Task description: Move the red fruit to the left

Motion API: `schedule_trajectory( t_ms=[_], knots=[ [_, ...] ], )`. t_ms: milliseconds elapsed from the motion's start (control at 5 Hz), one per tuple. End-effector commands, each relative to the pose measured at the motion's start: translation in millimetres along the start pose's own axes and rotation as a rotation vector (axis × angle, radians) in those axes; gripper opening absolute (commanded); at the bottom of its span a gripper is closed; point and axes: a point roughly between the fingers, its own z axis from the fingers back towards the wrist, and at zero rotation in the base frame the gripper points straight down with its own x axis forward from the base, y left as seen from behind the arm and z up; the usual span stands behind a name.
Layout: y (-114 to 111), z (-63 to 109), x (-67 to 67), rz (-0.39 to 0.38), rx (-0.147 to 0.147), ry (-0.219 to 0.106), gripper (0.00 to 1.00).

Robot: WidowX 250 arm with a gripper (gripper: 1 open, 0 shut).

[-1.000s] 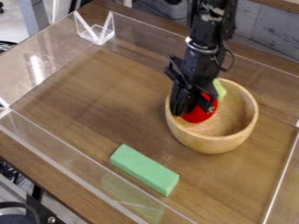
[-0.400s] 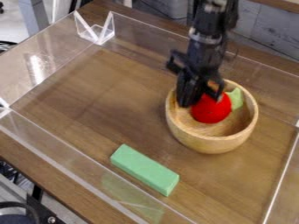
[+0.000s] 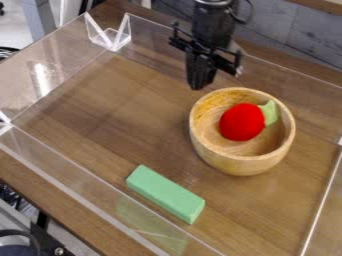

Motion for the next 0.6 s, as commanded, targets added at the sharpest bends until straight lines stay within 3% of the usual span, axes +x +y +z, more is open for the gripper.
schedule_trajectory(
  t_ms=[0,200,400],
  knots=[
    [-21.1,13.7,6.8,0.012,0.001,-0.085,1.00],
    [-49.7,0.9,10.0,0.034,-0.015,-0.085,1.00],
    [-70.0,-12.0,17.4,-0.006,-0.025,-0.084,1.00]
  ],
)
